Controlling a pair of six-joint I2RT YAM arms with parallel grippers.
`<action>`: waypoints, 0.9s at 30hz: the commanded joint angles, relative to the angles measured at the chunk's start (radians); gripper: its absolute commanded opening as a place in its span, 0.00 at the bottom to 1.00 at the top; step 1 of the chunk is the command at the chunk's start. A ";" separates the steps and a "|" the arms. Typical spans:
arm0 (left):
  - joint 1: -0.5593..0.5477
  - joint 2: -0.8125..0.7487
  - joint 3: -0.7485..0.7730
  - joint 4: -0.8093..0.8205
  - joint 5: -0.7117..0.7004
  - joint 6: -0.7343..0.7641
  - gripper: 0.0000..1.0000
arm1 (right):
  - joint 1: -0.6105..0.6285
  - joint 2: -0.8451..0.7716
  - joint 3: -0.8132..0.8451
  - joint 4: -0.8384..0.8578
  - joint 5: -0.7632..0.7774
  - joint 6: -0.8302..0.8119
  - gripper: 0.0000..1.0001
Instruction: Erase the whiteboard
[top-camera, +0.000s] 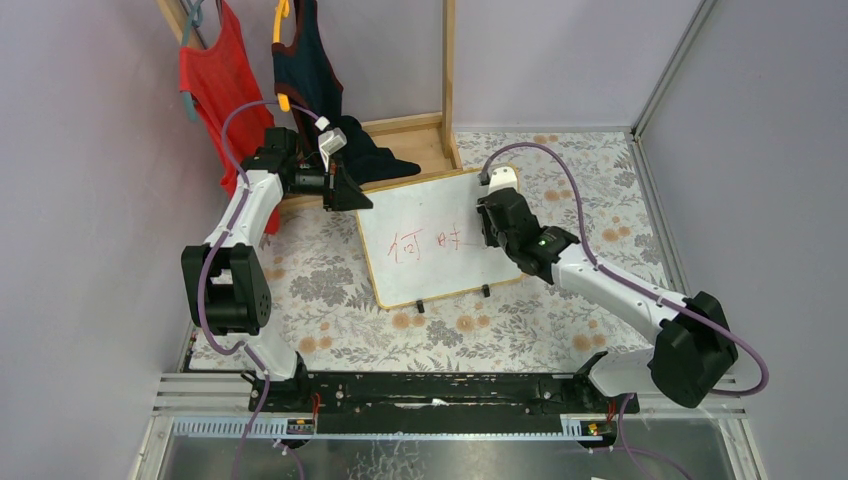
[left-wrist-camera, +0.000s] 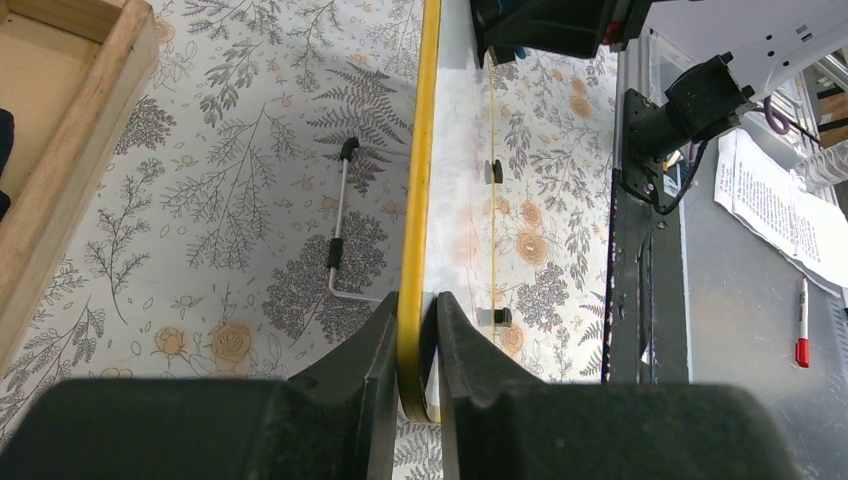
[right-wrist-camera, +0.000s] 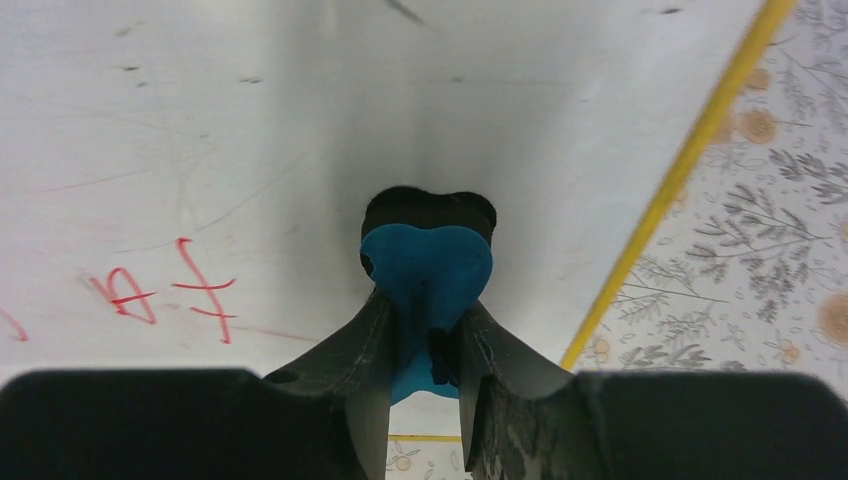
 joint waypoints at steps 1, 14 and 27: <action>-0.002 0.018 0.012 -0.023 -0.087 0.074 0.00 | -0.046 -0.045 0.019 -0.010 0.104 -0.031 0.00; -0.003 0.020 0.009 -0.023 -0.086 0.074 0.00 | -0.046 -0.040 -0.001 0.022 -0.067 0.001 0.00; -0.002 0.013 0.004 -0.023 -0.086 0.071 0.00 | -0.013 0.012 0.031 0.071 -0.148 0.016 0.00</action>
